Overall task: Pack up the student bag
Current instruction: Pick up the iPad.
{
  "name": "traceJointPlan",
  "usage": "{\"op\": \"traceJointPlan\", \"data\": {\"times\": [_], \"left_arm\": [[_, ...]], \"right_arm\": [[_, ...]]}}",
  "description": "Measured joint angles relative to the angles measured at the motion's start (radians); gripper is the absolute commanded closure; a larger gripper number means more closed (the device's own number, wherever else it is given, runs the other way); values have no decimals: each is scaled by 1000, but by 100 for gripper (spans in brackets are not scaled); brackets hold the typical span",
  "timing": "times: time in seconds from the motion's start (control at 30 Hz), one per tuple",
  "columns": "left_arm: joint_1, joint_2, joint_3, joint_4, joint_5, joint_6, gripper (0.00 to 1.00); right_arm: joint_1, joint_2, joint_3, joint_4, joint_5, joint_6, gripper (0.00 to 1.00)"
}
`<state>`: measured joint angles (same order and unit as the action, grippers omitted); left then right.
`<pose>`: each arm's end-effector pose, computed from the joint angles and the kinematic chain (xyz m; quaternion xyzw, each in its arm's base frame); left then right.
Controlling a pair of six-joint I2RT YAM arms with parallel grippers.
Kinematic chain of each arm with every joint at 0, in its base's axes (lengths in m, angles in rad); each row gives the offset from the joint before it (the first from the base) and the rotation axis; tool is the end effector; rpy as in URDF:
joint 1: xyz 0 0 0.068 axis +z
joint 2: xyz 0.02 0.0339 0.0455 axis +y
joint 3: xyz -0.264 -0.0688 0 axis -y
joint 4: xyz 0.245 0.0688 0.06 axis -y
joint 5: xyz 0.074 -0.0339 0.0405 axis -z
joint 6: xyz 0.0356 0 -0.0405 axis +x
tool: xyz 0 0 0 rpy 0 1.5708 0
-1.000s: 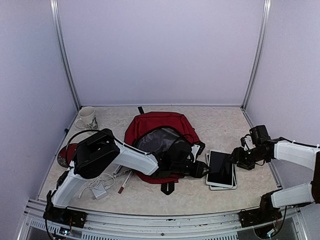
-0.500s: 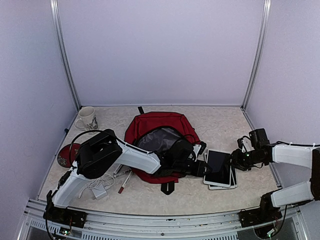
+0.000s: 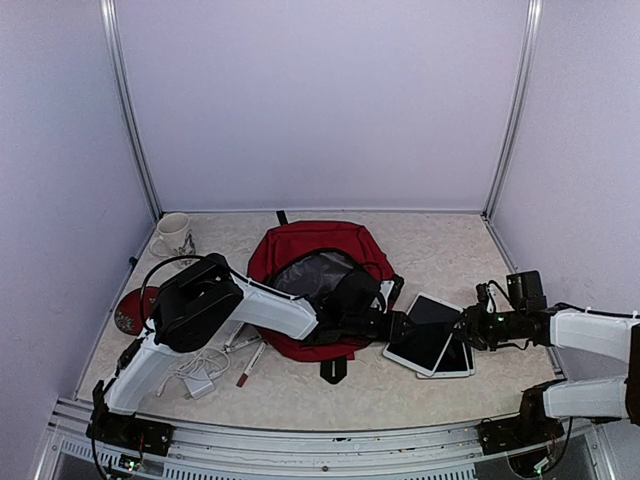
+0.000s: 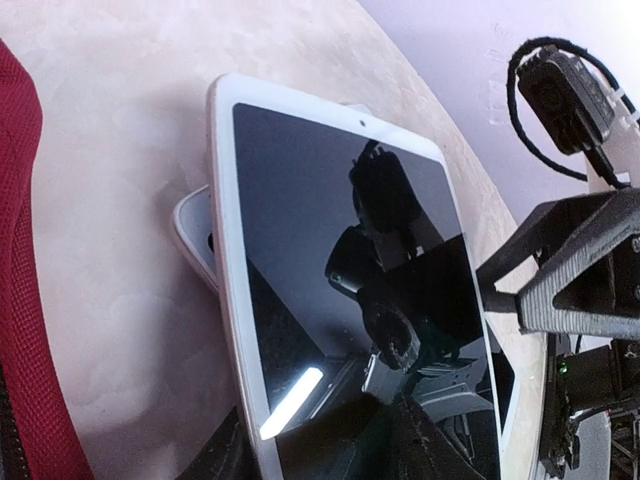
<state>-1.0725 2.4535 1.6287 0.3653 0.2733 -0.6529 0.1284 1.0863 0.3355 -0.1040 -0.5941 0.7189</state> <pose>0.2455 -0.4713 0.0939 0.2456 0.8082 -0.4722 0.2520 0.1810 0.0435 0.1458 0.1625 0.8867 0.3876 0.1927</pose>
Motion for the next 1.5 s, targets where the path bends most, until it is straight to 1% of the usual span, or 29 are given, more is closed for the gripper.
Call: {"op": "traceJointPlan", "data": {"times": [0.13,0.2,0.33,0.43,0.5,0.57,0.67,0.73,0.8,0.9,1.03,1.07,1.17,1.27,1.4,1.5], "left_arm": [[7,0,-18,34,13,-11,58],[7,0,-49,90,26,-13,56],[7,-1,-65,132,60,-19,54],[6,-1,-77,156,98,-62,54],[4,-3,-113,225,124,-111,55],[1,-10,-156,297,147,-163,61],[-8,-11,-200,385,174,-243,74],[-14,-11,-222,443,193,-300,77],[-22,-10,-237,488,206,-365,82],[-23,-10,-240,516,222,-418,89],[-23,-9,-240,526,236,-473,100],[-23,-9,-240,529,237,-473,100],[-23,-9,-238,528,239,-470,100],[-23,-9,-239,534,247,-454,100],[-23,-41,-278,542,248,-417,100],[-26,-84,-317,505,245,-376,100]], "right_arm": [[2,-10,-23,9,-35,16,60],[2,-5,-23,10,-37,14,60],[2,44,-19,23,-26,0,60],[6,74,-2,43,-8,-16,59],[7,79,-1,58,5,-25,59],[9,81,-1,69,15,-33,59],[13,81,-1,76,24,-45,58],[13,81,-2,80,26,-50,58],[13,81,-3,83,26,-55,58],[13,81,-8,93,20,-64,58],[13,74,-10,117,-17,-71,58],[13,69,-10,119,-19,-72,58],[13,60,-9,110,-22,-80,52],[10,21,10,48,-35,-127,43],[-28,-103,89,-117,-50,-229,26],[-53,-211,188,-187,-80,-294,22]]}}
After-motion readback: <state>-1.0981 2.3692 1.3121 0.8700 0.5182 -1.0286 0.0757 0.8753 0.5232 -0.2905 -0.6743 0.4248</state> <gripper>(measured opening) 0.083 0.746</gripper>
